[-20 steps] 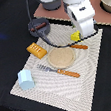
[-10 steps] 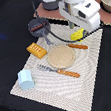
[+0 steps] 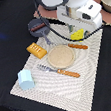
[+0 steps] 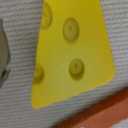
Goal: Interact with the objects in diverse but meaningful ways.
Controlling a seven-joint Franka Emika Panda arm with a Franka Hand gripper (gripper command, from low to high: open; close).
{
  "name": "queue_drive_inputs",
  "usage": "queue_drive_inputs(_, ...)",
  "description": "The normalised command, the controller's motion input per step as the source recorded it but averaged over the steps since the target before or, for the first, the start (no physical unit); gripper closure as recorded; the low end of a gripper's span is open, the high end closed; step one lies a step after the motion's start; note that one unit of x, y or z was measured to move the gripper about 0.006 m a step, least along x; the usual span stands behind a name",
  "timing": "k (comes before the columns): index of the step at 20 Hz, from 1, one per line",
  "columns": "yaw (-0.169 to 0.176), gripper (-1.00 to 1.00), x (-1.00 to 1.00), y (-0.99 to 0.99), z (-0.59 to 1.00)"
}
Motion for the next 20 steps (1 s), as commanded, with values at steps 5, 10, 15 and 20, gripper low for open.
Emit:
queue_drive_inputs(5, 0.048, 1.00, 0.29, 0.19, -0.06)
queue_drive_inputs(10, 0.049, 1.00, 0.34, 0.14, 0.00)
queue_drive_inputs(15, 0.046, 1.00, 0.35, 0.12, 0.00)
queue_drive_inputs(20, 0.041, 1.00, 0.31, 0.09, 0.00)
